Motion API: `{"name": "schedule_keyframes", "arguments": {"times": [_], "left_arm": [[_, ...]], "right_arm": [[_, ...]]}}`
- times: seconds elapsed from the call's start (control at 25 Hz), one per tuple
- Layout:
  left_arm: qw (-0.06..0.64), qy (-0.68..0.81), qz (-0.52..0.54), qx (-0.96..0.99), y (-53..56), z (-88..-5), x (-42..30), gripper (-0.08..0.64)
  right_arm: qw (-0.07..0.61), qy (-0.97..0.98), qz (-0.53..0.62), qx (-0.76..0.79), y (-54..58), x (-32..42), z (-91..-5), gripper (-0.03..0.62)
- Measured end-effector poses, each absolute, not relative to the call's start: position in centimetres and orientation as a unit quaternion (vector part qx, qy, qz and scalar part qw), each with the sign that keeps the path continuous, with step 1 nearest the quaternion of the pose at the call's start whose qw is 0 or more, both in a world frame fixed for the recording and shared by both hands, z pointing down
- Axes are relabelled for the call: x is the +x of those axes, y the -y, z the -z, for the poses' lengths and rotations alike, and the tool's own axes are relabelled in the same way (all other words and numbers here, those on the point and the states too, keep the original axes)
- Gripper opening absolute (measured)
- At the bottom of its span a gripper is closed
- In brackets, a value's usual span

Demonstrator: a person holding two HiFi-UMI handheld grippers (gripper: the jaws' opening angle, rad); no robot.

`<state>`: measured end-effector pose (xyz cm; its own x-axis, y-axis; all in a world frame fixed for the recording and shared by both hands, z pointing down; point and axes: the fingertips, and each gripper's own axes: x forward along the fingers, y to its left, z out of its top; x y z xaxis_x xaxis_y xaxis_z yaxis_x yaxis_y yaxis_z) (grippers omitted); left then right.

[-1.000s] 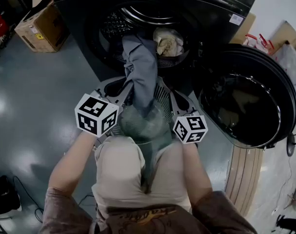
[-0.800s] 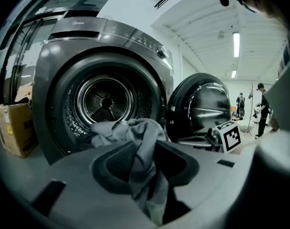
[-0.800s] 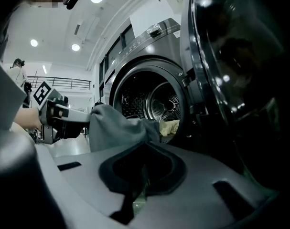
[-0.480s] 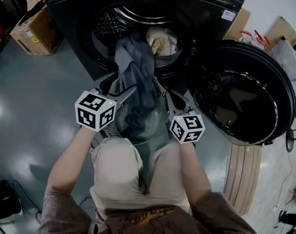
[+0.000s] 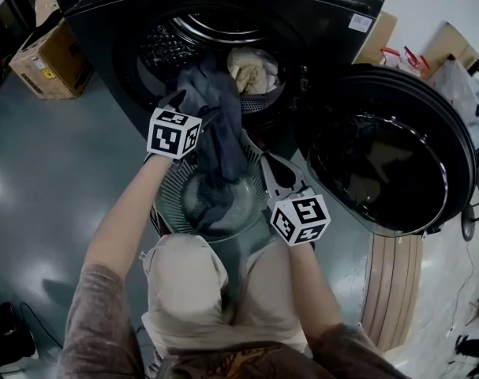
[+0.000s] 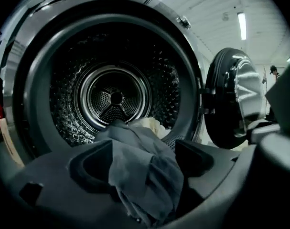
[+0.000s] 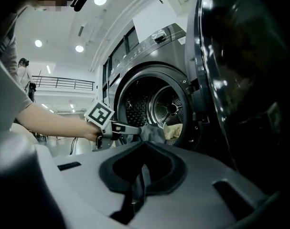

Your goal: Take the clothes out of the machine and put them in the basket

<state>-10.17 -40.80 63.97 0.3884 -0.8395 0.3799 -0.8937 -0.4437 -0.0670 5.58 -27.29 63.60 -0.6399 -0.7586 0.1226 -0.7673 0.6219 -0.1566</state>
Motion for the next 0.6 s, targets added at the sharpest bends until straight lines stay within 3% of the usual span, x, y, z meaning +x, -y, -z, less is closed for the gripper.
{"name": "schedule_keyframes", "arguments": {"times": [0.48, 0.6], "left_arm": [[0.111, 0.581, -0.208, 0.779, 49.2, -68.2, -12.1, 0.417], [0.117, 0.578, -0.212, 0.779, 49.3, -68.7, -12.1, 0.388]], "right_arm": [[0.036, 0.905, -0.078, 0.416, 26.4, 5.3, -63.1, -0.002], [0.033, 0.905, -0.08, 0.416, 26.5, 5.4, -63.0, -0.003]]}}
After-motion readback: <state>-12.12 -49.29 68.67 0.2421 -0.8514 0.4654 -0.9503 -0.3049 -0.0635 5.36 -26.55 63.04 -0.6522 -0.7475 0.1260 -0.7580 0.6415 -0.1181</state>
